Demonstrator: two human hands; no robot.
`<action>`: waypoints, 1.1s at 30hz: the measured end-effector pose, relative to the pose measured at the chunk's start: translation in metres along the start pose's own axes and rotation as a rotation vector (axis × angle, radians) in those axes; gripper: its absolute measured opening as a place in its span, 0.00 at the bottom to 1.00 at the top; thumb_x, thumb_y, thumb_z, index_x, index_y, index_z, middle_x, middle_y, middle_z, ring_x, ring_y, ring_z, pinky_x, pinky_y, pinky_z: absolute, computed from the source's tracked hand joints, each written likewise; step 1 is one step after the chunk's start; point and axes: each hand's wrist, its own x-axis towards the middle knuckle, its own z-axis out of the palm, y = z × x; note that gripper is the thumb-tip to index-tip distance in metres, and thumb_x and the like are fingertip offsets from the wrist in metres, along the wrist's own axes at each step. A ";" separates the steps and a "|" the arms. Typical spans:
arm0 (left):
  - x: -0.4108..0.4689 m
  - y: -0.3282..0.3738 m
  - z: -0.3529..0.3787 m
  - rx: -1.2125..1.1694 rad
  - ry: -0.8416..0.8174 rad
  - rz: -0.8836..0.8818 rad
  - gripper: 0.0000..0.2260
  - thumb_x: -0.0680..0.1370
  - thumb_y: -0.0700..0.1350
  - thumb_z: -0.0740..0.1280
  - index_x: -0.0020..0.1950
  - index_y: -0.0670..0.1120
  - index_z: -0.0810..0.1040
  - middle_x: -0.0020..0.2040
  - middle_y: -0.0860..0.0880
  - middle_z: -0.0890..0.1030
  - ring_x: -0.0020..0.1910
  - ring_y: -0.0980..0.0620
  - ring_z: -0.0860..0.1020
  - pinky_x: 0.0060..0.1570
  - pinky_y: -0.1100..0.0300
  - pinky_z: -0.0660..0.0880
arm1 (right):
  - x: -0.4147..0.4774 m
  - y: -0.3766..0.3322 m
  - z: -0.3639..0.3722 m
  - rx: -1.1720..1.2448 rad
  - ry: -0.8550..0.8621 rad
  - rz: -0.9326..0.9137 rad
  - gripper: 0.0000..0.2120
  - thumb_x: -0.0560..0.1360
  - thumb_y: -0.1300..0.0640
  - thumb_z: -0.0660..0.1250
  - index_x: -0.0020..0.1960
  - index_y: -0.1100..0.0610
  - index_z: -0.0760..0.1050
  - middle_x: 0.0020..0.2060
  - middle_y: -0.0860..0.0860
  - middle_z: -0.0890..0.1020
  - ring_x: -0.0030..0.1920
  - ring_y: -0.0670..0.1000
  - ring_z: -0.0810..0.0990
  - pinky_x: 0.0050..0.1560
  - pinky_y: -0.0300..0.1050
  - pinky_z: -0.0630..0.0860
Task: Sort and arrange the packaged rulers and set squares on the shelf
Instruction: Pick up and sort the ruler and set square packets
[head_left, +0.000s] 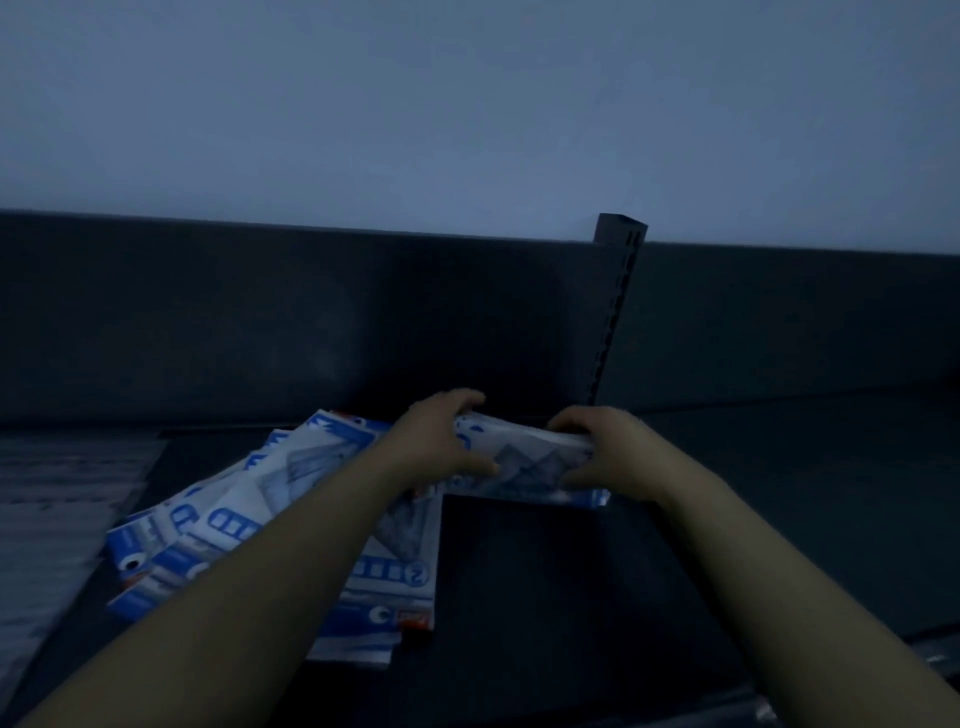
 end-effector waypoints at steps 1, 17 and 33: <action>0.004 0.000 0.000 0.032 -0.031 -0.003 0.30 0.68 0.50 0.77 0.67 0.52 0.71 0.64 0.50 0.73 0.56 0.52 0.75 0.48 0.61 0.75 | -0.001 0.008 -0.001 0.030 -0.005 0.020 0.21 0.66 0.55 0.77 0.56 0.45 0.75 0.49 0.44 0.79 0.46 0.43 0.79 0.47 0.45 0.81; 0.017 -0.002 0.011 -0.072 0.279 0.001 0.24 0.69 0.44 0.76 0.61 0.47 0.70 0.56 0.49 0.74 0.46 0.55 0.75 0.38 0.73 0.71 | 0.019 0.050 0.031 0.791 0.181 0.151 0.21 0.64 0.68 0.77 0.55 0.59 0.77 0.43 0.51 0.83 0.35 0.42 0.82 0.33 0.33 0.77; -0.019 -0.065 -0.003 0.649 0.104 -0.471 0.25 0.82 0.55 0.49 0.77 0.49 0.51 0.78 0.43 0.49 0.77 0.43 0.47 0.72 0.37 0.45 | 0.035 0.052 0.039 0.787 0.273 0.140 0.22 0.67 0.67 0.76 0.57 0.57 0.73 0.48 0.51 0.80 0.43 0.46 0.80 0.41 0.39 0.77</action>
